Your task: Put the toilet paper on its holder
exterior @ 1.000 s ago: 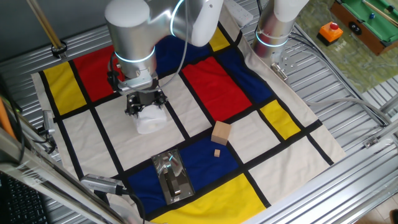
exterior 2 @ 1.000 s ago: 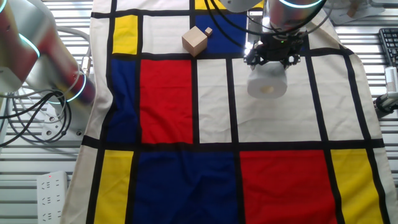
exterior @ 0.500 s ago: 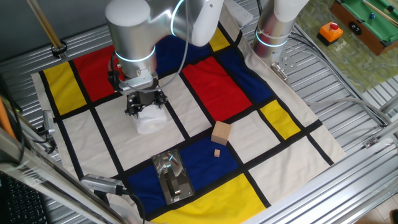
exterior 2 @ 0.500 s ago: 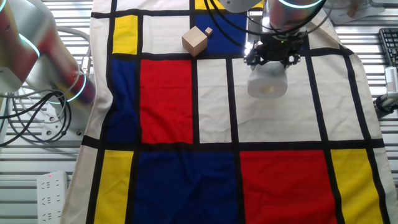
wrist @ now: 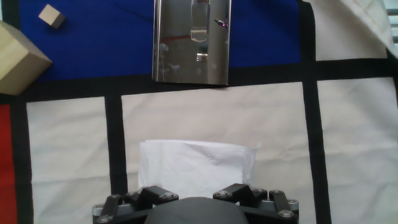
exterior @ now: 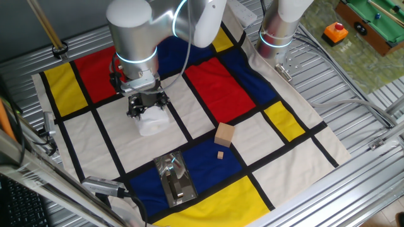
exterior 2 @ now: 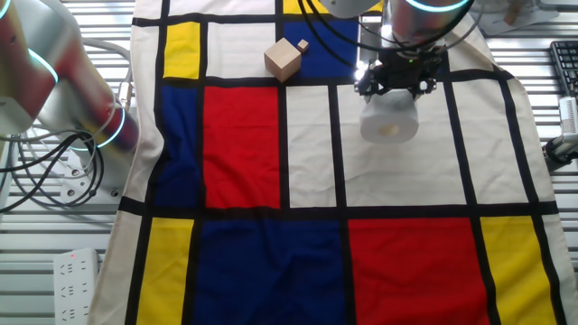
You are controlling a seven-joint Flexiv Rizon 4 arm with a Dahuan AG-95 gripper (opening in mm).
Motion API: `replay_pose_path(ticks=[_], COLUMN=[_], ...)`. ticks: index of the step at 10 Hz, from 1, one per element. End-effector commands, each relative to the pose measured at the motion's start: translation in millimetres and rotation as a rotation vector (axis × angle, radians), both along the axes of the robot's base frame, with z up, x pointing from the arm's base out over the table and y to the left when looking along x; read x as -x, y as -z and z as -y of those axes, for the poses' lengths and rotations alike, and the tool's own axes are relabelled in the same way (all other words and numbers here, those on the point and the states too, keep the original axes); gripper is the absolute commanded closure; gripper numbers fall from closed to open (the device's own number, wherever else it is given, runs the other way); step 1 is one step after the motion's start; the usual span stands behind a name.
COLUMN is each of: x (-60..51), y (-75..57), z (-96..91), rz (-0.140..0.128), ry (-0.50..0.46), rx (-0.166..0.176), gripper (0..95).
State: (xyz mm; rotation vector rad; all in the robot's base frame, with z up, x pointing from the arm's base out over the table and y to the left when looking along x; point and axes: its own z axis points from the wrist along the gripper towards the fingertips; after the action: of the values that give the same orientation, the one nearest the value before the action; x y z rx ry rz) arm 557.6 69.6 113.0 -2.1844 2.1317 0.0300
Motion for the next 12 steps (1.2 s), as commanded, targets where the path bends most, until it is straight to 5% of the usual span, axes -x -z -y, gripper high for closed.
replay_pose_path(ticks=[1, 12], x=[0.0, -0.2], y=[-1.2, -2.0], z=[-1.0, -2.3], rz=[-0.003, -0.036], ry=[-0.053, -0.122], rx=[-0.056, -0.054], gripper=[95.0, 95.0])
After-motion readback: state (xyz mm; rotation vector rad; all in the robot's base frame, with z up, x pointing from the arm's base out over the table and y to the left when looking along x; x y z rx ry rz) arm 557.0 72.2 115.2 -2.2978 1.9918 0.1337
